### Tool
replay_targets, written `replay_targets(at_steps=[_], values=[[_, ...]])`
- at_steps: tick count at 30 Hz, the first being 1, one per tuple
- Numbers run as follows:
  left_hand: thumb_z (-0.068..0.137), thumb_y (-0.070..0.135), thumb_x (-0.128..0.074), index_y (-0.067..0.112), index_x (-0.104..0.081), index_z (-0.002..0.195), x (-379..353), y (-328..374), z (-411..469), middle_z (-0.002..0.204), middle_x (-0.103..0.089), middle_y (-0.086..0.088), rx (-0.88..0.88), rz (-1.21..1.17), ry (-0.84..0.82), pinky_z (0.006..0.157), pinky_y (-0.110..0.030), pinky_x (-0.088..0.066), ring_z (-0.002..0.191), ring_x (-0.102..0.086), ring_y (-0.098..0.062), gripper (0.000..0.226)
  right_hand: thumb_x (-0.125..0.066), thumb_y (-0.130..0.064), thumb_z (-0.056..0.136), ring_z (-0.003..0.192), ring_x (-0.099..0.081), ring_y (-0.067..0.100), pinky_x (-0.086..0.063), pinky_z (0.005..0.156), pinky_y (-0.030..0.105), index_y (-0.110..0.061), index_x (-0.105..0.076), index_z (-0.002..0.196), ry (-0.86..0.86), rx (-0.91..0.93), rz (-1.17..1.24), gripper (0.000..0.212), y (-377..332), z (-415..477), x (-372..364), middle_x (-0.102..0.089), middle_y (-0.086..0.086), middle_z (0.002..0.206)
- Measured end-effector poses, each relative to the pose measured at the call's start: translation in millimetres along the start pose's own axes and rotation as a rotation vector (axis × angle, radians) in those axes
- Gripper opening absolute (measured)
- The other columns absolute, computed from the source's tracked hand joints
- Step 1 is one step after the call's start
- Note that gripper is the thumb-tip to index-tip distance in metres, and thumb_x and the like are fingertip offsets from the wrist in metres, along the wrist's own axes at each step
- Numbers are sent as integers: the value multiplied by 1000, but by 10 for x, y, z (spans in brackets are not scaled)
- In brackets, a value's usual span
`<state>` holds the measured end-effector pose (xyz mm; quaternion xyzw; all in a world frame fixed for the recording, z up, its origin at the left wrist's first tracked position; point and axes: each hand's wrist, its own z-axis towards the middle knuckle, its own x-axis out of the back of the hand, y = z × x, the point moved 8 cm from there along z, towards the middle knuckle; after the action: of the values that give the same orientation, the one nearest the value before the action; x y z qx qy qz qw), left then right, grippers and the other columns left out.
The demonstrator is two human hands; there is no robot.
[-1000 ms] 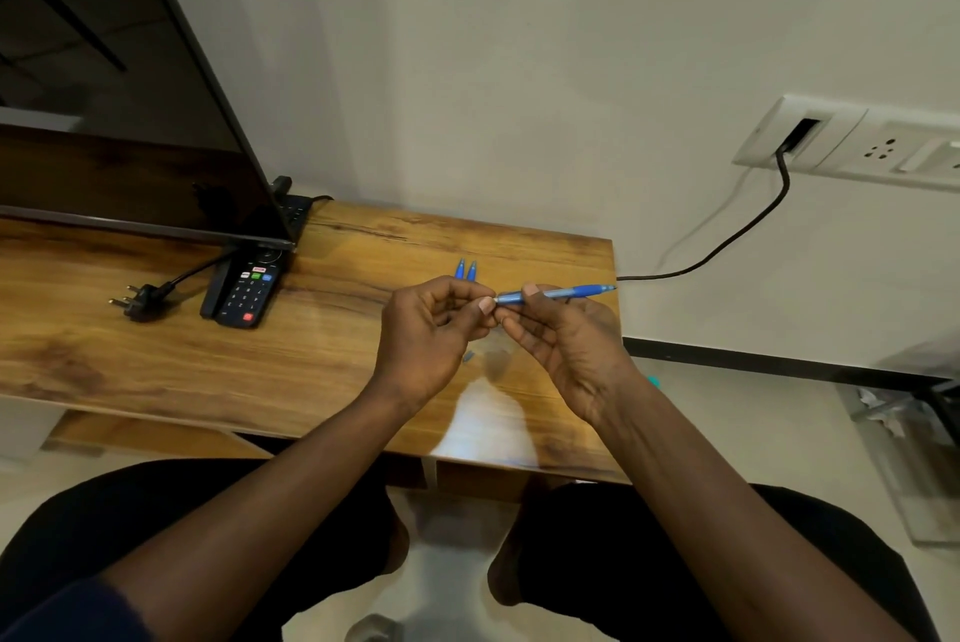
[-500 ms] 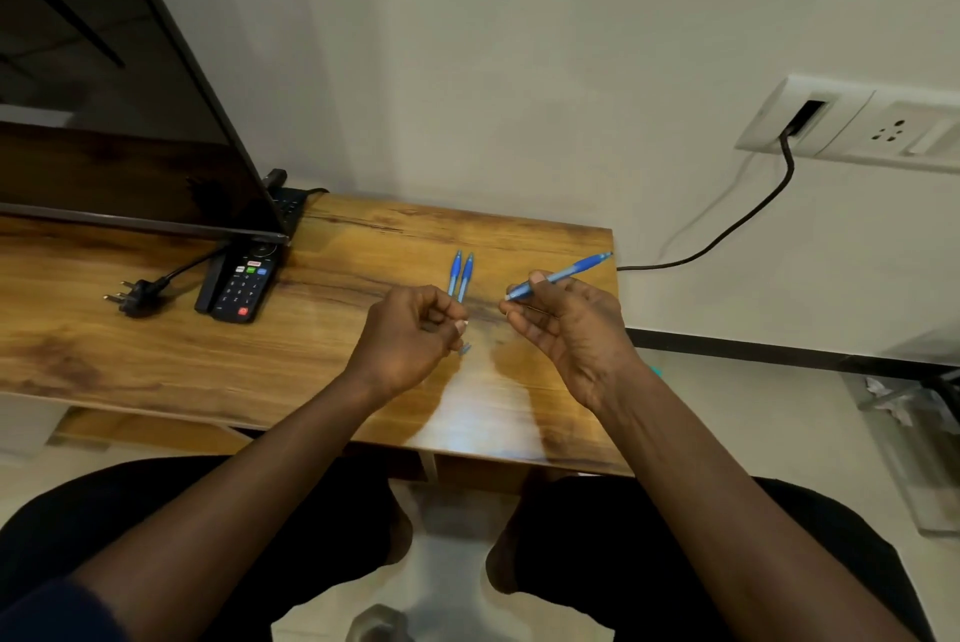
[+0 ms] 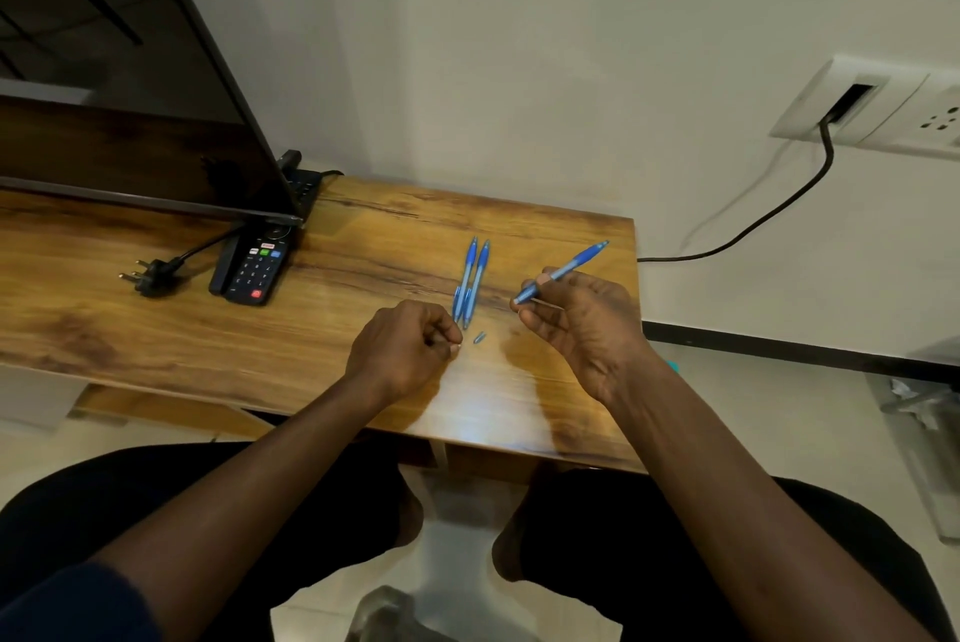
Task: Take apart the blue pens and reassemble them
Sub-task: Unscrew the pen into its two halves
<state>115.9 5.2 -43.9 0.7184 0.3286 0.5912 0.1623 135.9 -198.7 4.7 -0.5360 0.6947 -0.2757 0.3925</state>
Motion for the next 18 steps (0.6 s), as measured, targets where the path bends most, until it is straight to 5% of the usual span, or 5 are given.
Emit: replay_targets(at_steps=[8, 18], values=[[90, 24, -81, 32, -78, 94, 3, 9, -48, 79, -70, 19, -7, -4, 22, 61, -19, -44, 77, -64, 4, 10, -61, -5, 100, 83, -74, 24, -60, 83, 37, -11, -66, 104, 9, 0, -65, 8, 16, 2, 8, -77, 12, 94], [92, 23, -78, 30, -71, 110, 59, 44, -44, 83, -70, 17, -9, -30, 49, 75, -31, -57, 82, -66, -1, 20, -70, -4, 94, 94, -77, 25, -61, 79, 33, -10, -63, 120, 24, 64, -132, 28, -1, 25, 35, -79, 11, 100]])
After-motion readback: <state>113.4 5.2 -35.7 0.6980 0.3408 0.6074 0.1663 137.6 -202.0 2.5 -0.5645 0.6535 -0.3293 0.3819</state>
